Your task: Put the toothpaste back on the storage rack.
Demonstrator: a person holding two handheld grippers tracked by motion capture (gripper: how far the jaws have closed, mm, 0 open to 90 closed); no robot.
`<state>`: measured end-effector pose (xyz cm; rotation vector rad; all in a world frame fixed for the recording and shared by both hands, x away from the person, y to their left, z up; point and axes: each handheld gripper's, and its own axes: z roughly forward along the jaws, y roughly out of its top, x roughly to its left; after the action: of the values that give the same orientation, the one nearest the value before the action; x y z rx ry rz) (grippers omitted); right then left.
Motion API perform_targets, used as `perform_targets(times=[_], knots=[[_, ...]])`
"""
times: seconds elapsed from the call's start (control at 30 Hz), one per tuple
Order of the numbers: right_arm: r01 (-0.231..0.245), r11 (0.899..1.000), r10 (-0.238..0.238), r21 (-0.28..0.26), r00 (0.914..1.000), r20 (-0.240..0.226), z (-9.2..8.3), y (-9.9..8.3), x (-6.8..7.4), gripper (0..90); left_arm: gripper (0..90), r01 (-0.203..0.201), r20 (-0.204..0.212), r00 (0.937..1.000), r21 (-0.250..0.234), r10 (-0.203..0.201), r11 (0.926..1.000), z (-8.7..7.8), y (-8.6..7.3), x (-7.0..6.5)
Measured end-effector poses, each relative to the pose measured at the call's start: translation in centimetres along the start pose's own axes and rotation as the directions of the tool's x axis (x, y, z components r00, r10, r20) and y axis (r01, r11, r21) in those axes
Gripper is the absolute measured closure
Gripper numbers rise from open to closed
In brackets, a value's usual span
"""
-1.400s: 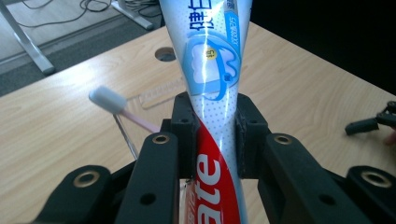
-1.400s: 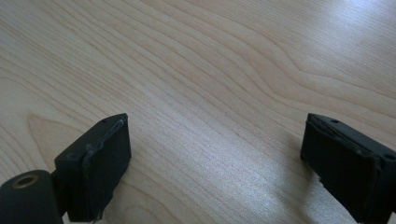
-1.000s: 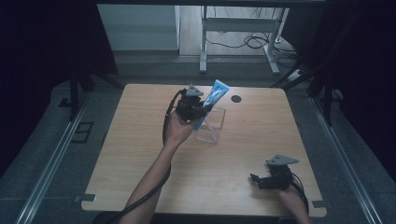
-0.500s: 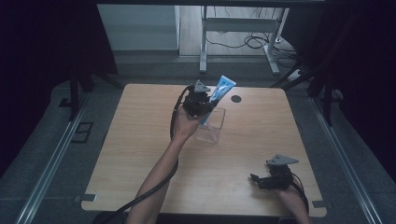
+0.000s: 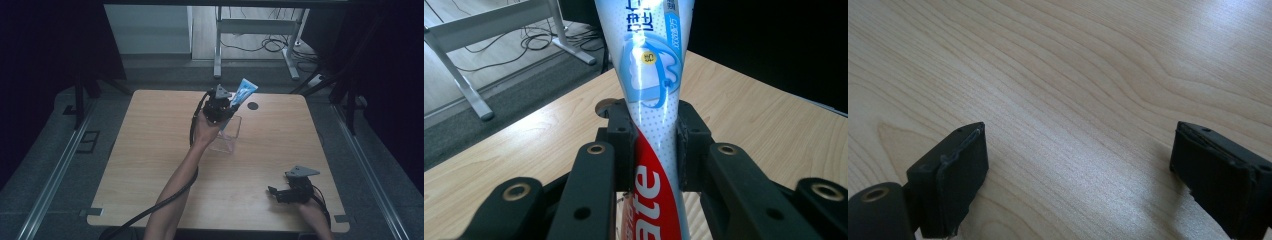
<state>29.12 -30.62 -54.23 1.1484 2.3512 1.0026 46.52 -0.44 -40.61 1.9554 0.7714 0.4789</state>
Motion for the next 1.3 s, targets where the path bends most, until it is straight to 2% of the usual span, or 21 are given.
perform_targets(times=[0.13,0.43,0.77,0.93,1.3], knots=[[0.0,1.0,0.0,-0.001,1.0,0.0,0.0,0.0,0.0,8.6,73.7,0.005,-0.013,0.9999,-0.013,-0.005,0.9999,0.4,-0.4,0.1],[0.0,1.0,0.0,0.0,1.0,0.0,0.0,0.0,0.0,8.6,73.5,0.003,-0.034,0.9994,-0.006,-0.004,1.0,1.2,-1.5,0.1],[0.0,1.0,0.0,0.0,1.0,0.0,0.0,0.0,0.0,8.5,73.2,-0.031,-0.059,0.9978,0.005,0.031,0.9995,1.8,-2.2,-0.6],[0.0,1.0,0.0,0.0,1.0,0.0,0.0,0.0,0.0,8.6,73.1,-0.032,-0.068,0.9971,0.013,0.033,0.9994,2.2,-2.8,-0.7],[0.0,1.0,0.0,0.0,1.0,0.0,0.0,0.0,0.0,8.5,72.1,-0.067,-0.086,0.9939,0.029,0.069,0.9973,2.3,-2.8,-1.3]])
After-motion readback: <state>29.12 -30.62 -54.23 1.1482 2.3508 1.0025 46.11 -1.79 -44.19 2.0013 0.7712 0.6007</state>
